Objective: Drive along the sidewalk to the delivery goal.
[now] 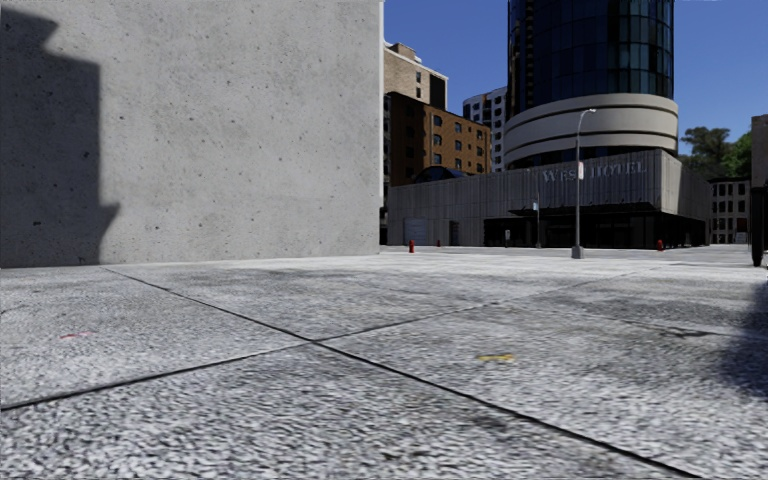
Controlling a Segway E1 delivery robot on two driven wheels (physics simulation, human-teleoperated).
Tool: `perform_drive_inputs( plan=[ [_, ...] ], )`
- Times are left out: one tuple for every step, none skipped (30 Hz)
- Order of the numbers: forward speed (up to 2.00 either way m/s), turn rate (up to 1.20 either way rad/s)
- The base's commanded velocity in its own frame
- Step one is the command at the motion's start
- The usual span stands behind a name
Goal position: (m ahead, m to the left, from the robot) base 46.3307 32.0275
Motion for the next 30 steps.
perform_drive_inputs(
  plan=[
    [2.00,-0.27],
    [2.00,-0.27],
    [2.00,-0.27],
    [2.00,-0.27],
    [2.00,-0.27],
    [2.00,-0.27],
    [2.00,-0.27],
    [2.00,-0.27],
    [2.00,-0.27],
    [2.00,-0.27],
    [2.00,-0.27],
    [2.00,-0.27],
    [2.00,-0.27],
    [2.00,-0.22],
    [2.00,-0.22],
    [2.00,-0.17],
    [2.00,-0.16],
    [2.00,-0.15],
    [2.00,-0.13],
    [2.00,-0.02],
    [2.00,-0.02],
    [2.00,0.00],
    [2.00,0.00],
    [2.00,0.00],
    [2.00,0.00],
    [2.00,0.00],
    [2.00,0.00],
    [2.00,0.00],
    [2.00,0.00],
    [2.00,0.00]
  ],
)
